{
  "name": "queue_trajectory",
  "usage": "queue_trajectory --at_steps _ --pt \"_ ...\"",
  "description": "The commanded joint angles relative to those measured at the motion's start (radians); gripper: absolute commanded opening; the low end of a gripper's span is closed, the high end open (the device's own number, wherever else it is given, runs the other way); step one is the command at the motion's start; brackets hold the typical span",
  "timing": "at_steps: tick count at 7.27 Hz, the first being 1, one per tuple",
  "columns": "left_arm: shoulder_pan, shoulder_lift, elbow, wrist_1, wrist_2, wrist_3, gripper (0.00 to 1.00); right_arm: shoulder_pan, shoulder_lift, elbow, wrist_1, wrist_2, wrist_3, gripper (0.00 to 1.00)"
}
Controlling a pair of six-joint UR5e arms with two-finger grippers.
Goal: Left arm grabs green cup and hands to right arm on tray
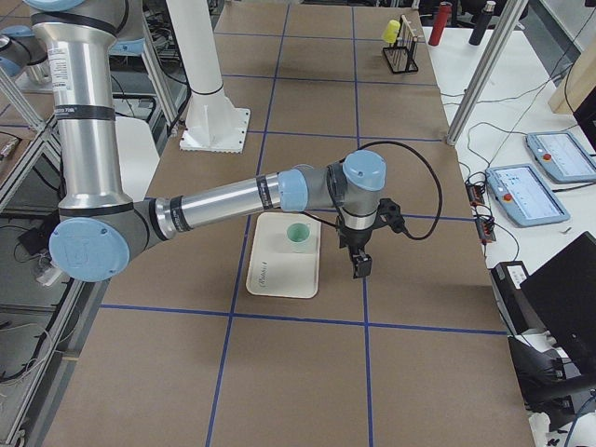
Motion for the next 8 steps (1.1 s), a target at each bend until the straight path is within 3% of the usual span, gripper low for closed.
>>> queue_trajectory --at_steps 1,2,8 --pt "-0.035 0.012 -0.025 0.038 -0.002 0.043 1.0 0.029 -0.053 0.0 0.002 0.002 0.0 0.99" --pt "-0.032 0.018 -0.001 0.023 -0.008 0.037 1.0 0.035 -0.071 -0.002 0.037 0.002 0.009 0.99" --pt "-0.037 0.018 -0.079 0.006 -0.002 0.041 1.0 0.041 -0.081 0.004 0.047 0.005 0.018 1.0"
